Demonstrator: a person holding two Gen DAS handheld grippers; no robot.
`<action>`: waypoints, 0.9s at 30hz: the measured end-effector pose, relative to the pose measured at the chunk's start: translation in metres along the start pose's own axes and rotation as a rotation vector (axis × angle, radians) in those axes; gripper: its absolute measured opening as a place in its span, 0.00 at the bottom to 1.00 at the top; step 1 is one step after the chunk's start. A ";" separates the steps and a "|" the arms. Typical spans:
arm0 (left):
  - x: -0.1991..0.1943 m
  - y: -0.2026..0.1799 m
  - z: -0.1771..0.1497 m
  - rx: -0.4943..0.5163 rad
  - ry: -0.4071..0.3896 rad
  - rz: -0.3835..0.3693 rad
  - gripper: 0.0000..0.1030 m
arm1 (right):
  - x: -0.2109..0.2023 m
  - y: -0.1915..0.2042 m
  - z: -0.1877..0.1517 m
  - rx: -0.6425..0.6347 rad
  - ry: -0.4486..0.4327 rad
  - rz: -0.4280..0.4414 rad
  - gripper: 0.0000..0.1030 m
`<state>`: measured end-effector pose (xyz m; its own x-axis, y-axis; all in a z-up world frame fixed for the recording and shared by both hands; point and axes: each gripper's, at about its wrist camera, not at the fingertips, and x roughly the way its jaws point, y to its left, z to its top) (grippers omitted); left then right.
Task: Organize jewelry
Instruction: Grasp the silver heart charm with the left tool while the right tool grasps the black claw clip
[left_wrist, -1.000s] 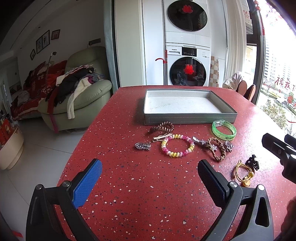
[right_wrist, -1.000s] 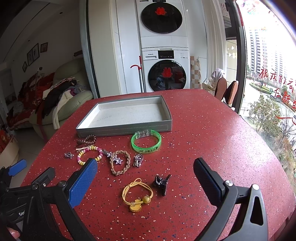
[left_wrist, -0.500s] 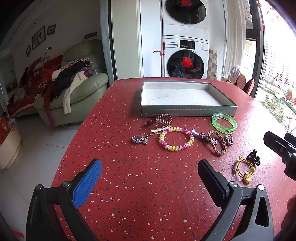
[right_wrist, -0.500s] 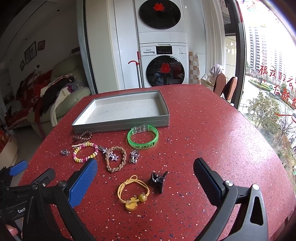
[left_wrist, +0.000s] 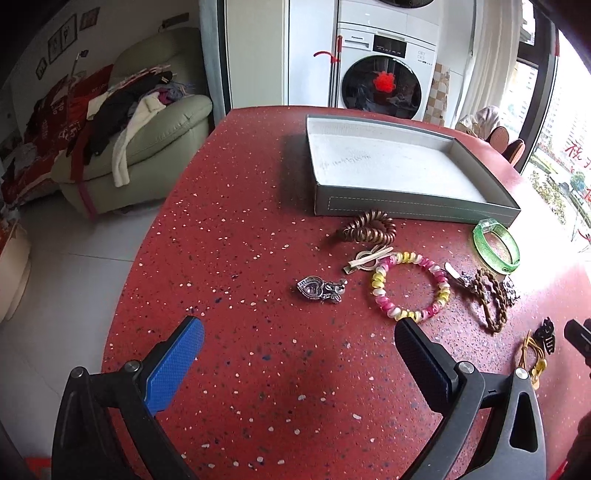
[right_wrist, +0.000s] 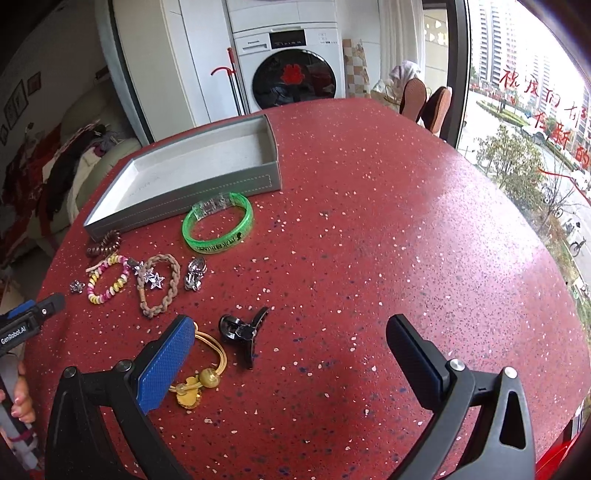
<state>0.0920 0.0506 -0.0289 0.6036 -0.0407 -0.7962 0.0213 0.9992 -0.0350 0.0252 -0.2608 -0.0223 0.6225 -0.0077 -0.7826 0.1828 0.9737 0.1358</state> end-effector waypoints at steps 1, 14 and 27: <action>0.004 0.001 0.001 0.001 0.005 0.002 1.00 | 0.002 -0.001 -0.001 0.001 0.009 0.001 1.00; 0.034 -0.014 0.021 0.053 0.044 0.005 1.00 | 0.014 0.007 -0.001 -0.045 0.056 -0.006 0.69; 0.034 -0.021 0.023 0.107 0.029 -0.061 0.50 | 0.015 0.017 0.002 -0.083 0.053 0.017 0.39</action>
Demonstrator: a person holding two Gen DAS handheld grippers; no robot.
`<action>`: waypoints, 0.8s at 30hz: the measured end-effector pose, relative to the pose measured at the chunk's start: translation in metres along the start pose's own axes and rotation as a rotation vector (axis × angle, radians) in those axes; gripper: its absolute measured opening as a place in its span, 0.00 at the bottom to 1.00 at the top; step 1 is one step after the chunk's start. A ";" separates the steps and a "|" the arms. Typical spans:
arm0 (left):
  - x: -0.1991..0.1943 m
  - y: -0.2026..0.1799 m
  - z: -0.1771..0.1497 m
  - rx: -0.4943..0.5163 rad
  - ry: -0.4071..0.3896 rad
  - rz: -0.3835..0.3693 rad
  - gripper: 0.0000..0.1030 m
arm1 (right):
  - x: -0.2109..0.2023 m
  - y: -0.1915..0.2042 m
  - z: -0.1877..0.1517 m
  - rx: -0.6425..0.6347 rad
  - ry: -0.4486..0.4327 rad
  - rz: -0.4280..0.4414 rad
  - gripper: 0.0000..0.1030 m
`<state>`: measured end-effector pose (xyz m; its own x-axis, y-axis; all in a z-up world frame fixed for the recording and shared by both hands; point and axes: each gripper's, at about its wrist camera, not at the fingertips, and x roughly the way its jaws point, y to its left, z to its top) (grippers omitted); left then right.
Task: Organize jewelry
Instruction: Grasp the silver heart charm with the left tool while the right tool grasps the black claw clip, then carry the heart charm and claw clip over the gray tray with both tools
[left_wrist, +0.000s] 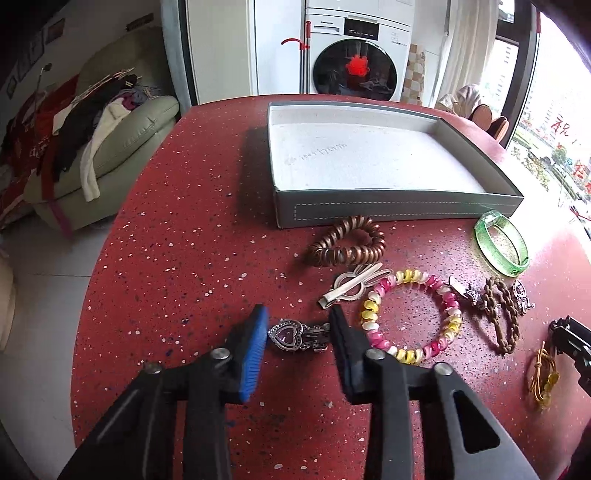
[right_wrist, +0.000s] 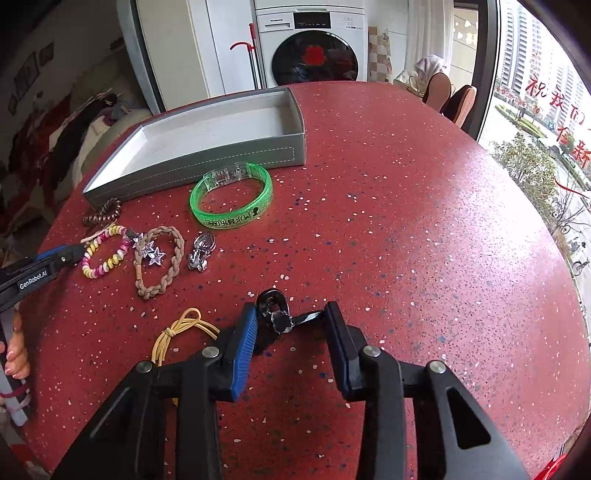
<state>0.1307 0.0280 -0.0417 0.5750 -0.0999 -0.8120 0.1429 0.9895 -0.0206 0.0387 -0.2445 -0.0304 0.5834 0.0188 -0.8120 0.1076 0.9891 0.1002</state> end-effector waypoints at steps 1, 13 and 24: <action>0.000 0.000 0.000 0.005 0.000 -0.002 0.50 | -0.001 -0.001 0.000 0.006 -0.002 0.006 0.39; -0.026 0.017 0.008 -0.047 -0.031 -0.089 0.49 | -0.016 -0.003 0.032 0.041 -0.053 0.111 0.39; -0.039 0.003 0.067 -0.026 -0.077 -0.135 0.49 | -0.004 0.020 0.113 -0.033 -0.095 0.190 0.39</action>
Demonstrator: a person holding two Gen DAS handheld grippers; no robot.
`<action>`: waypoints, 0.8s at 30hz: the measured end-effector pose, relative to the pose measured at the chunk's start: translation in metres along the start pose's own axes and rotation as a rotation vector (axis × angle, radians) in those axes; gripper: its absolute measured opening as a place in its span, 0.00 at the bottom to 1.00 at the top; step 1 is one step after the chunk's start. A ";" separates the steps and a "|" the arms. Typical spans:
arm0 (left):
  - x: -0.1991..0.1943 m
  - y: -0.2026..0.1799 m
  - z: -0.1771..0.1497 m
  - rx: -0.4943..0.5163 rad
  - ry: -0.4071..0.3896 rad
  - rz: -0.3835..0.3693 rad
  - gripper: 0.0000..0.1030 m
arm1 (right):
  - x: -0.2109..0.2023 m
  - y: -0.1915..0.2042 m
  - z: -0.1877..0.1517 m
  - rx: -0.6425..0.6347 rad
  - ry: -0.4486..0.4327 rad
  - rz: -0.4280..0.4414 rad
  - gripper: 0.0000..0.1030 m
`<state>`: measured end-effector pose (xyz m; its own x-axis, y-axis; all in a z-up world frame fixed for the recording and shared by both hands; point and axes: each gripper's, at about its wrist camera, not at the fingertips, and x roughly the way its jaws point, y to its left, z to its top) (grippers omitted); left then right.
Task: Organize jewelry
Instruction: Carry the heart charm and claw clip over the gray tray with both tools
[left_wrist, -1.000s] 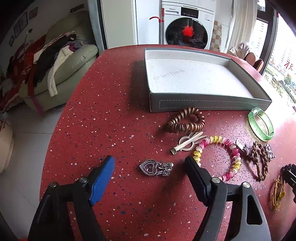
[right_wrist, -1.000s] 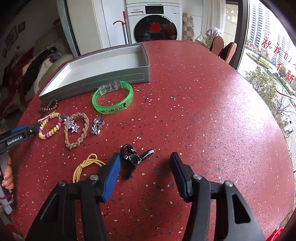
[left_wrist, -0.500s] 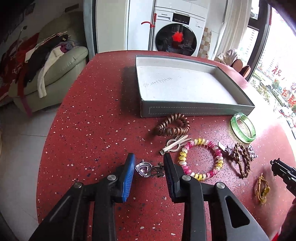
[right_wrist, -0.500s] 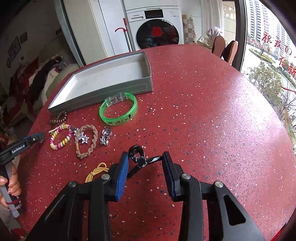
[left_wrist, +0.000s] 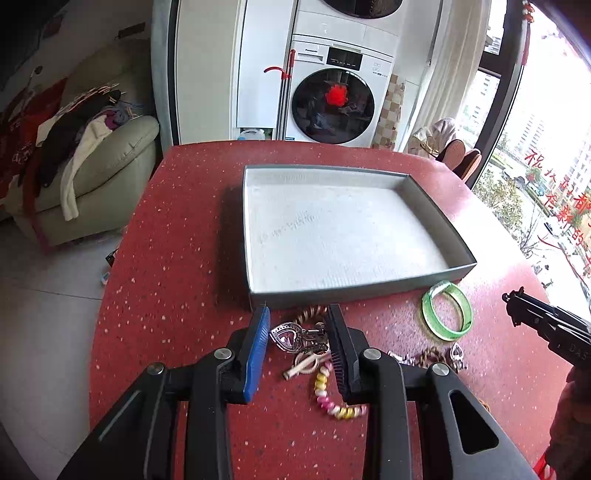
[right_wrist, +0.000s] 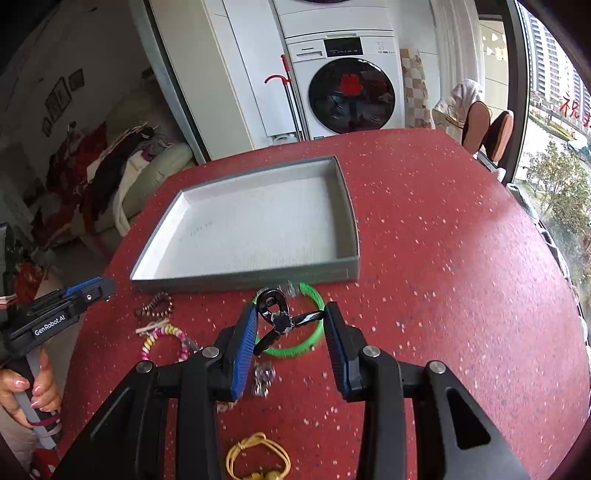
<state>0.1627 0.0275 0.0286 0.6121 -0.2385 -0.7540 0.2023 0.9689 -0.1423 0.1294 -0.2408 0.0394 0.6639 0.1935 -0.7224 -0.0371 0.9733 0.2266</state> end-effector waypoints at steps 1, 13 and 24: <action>0.003 -0.001 0.008 0.005 0.001 -0.005 0.49 | 0.004 0.001 0.008 -0.004 -0.001 0.007 0.39; 0.066 -0.010 0.095 0.023 -0.002 0.029 0.49 | 0.078 0.011 0.094 -0.033 0.022 0.019 0.39; 0.147 -0.012 0.112 0.031 0.069 0.103 0.49 | 0.158 -0.002 0.096 -0.005 0.132 -0.023 0.39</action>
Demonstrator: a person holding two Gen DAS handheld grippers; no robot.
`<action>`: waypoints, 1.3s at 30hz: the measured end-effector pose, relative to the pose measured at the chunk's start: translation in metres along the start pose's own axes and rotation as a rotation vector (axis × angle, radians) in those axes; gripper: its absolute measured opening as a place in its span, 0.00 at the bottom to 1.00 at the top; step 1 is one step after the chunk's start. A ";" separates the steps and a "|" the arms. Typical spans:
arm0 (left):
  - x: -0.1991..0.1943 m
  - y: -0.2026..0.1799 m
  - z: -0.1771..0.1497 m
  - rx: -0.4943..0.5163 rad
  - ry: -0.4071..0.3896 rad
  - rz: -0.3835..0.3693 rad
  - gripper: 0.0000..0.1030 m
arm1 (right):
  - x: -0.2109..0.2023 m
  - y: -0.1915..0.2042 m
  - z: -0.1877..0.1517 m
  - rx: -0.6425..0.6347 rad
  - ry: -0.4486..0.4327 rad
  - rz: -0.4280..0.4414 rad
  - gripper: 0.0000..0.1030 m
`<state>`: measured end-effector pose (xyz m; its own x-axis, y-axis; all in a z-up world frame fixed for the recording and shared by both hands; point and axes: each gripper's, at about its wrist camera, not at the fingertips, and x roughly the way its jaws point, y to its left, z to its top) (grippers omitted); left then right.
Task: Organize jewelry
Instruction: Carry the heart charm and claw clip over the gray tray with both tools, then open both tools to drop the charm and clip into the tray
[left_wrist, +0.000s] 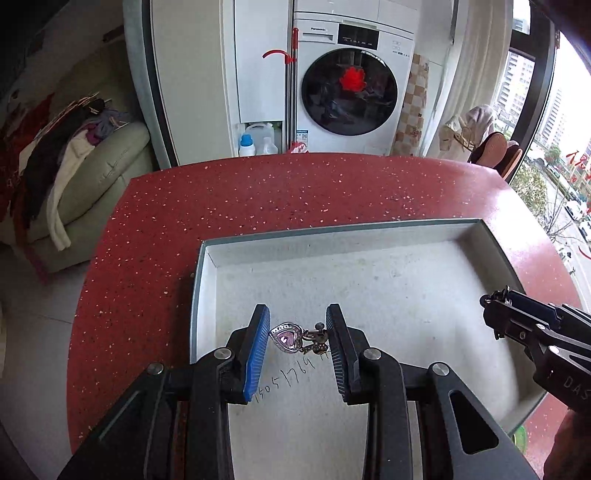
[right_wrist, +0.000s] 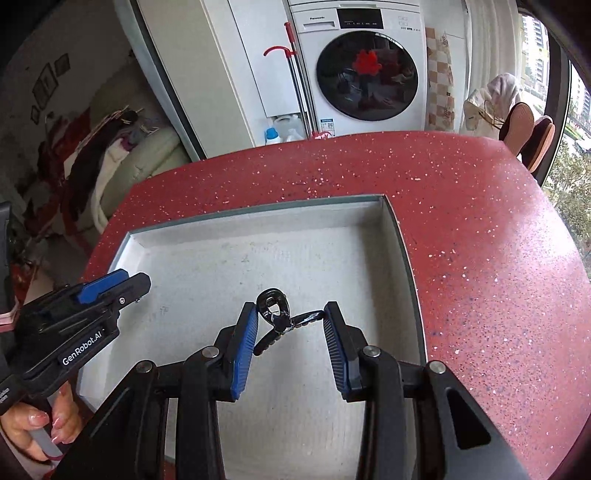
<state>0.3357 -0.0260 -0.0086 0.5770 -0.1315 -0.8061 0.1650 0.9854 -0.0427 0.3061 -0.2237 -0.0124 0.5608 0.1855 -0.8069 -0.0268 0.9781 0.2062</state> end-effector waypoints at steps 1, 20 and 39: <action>0.005 -0.001 -0.001 0.006 0.008 0.004 0.49 | 0.004 0.000 -0.001 -0.003 0.006 -0.005 0.39; 0.021 -0.014 -0.011 0.045 0.075 0.056 0.76 | -0.007 -0.001 -0.010 0.021 -0.015 0.028 0.70; -0.080 0.024 -0.033 -0.030 -0.104 -0.033 1.00 | -0.097 -0.003 -0.038 0.124 -0.183 0.152 1.00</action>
<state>0.2673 0.0121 0.0359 0.6521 -0.1727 -0.7382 0.1618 0.9830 -0.0871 0.2204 -0.2412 0.0447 0.6990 0.2981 -0.6500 -0.0268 0.9193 0.3927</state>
